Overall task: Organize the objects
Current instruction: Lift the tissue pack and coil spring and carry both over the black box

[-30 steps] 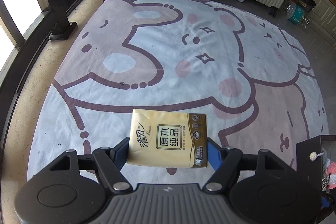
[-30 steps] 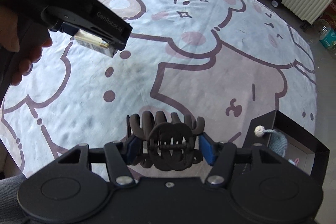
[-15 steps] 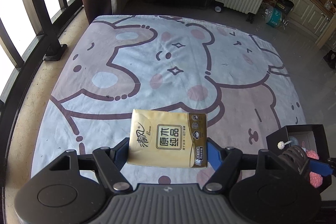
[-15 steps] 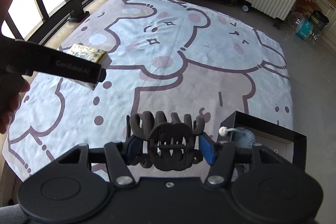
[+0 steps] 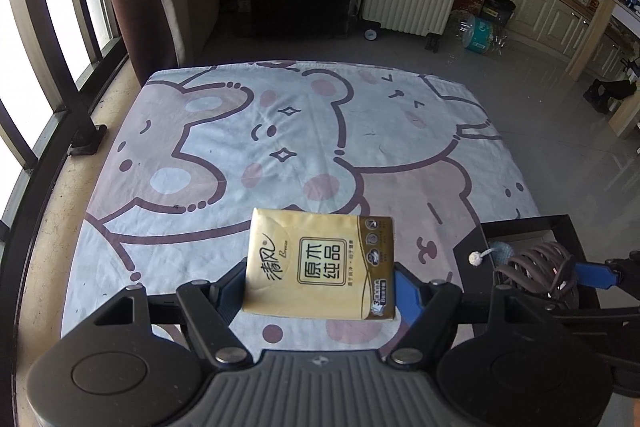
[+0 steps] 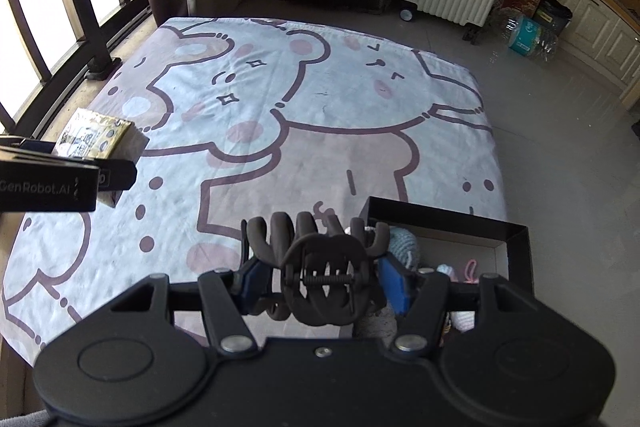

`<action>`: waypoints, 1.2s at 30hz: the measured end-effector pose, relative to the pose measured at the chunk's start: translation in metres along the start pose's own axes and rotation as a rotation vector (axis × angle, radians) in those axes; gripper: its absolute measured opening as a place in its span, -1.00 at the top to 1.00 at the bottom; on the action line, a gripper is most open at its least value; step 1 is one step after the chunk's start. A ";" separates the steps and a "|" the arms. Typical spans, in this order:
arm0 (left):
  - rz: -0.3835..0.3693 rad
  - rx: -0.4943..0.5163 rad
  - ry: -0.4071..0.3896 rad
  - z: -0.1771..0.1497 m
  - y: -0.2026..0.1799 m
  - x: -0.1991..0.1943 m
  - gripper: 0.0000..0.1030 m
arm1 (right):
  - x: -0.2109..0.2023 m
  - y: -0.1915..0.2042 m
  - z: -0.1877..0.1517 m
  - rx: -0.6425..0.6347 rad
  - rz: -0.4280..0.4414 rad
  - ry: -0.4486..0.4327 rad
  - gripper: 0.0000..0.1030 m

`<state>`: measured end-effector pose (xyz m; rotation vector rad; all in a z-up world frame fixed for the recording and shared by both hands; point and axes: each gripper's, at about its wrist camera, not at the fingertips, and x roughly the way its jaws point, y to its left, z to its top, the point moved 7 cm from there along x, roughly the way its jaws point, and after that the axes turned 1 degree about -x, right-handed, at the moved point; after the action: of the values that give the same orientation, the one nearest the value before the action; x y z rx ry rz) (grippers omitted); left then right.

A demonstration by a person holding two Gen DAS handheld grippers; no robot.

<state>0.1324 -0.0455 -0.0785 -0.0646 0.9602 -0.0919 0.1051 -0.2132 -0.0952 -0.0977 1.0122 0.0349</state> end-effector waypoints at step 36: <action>-0.133 -0.013 0.001 -0.010 -0.093 0.003 -0.44 | -0.007 -0.109 -0.022 0.187 -0.122 -0.050 -0.18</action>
<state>0.1207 -0.1387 -0.0775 -0.1409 0.9571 -0.2081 0.0904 -0.3240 -0.0936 0.0125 0.9532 -0.1672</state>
